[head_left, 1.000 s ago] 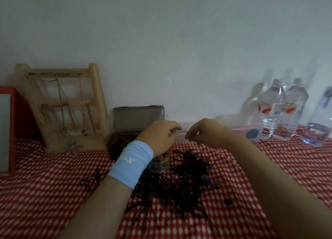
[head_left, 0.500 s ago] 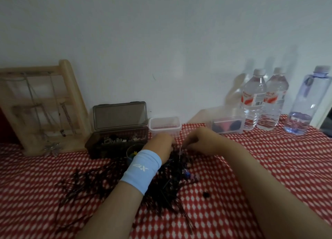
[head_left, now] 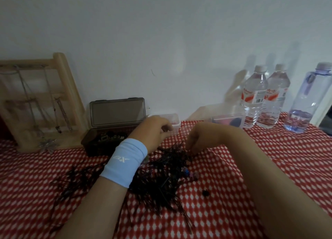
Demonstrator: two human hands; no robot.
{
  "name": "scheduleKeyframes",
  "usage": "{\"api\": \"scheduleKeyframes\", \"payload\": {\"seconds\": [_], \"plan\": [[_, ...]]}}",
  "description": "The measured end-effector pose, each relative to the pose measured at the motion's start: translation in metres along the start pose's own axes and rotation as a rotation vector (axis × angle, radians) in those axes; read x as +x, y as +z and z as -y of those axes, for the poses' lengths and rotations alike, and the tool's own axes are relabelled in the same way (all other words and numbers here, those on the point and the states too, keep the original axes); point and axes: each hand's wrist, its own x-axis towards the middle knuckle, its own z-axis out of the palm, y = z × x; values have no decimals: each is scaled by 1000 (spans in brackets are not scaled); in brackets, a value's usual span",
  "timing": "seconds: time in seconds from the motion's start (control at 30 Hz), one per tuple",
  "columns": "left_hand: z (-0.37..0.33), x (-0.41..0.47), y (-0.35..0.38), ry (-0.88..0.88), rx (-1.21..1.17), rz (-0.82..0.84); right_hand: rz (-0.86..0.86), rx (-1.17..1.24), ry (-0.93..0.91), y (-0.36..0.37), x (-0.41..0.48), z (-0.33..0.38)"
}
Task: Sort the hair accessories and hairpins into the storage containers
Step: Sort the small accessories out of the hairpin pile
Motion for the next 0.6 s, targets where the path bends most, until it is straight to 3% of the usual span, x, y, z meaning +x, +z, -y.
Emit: {"api": "scheduleKeyframes", "payload": {"seconds": [0.1,0.27,0.6], "plan": [[1,-2,-7,32,-39,28,10,-17,20,-8,-6,3],[-21,-6,18,118,-6,210,82,-89,63,-3,-2,11],[-25,-5,38,157,77,317,-21,-87,145,-7,-7,14]]}}
